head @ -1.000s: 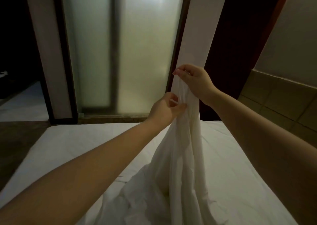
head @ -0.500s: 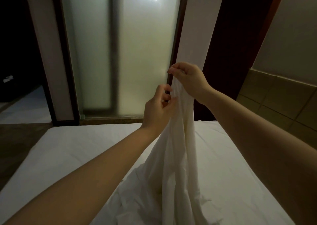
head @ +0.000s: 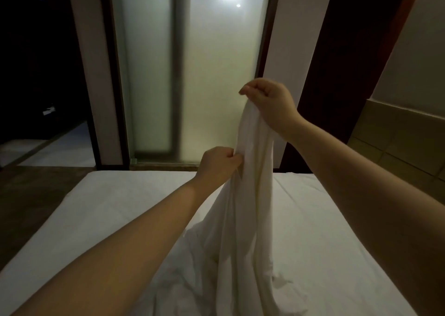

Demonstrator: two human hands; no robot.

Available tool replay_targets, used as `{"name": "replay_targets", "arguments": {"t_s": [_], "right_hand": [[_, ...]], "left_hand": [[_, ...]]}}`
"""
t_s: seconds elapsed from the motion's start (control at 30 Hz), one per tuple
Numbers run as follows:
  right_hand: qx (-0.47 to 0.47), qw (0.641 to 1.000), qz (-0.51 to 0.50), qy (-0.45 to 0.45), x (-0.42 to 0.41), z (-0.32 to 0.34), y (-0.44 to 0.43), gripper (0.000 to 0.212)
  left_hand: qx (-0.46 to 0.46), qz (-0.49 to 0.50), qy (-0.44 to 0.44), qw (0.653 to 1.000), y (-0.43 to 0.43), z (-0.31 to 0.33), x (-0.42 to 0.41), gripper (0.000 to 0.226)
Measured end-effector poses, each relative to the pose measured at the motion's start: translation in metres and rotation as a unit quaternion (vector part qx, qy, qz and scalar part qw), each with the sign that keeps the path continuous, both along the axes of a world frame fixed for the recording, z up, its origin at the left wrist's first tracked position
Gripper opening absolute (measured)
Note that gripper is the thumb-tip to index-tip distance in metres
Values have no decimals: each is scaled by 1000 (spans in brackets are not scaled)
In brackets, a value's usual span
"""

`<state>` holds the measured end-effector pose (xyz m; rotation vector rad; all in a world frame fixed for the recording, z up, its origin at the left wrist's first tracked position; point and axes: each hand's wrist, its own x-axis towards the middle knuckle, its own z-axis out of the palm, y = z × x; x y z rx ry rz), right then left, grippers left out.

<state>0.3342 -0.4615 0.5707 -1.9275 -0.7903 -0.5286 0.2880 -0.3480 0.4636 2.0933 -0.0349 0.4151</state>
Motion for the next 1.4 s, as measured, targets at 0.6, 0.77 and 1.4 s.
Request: {"name": "replay_targets", "arguments": {"t_s": [0.6, 0.77, 1.4], "right_hand": [[27, 976, -211, -55, 5, 19, -99, 26], [77, 967, -222, -98, -9, 86, -89, 26], [-392, 894, -46, 212, -133, 8, 69, 43]], "left_hand": [[-116, 86, -37, 989, 32, 23, -14, 23], [-166, 18, -82, 983, 51, 116, -18, 16], [-14, -113, -5, 994, 112, 60, -95, 30]]}}
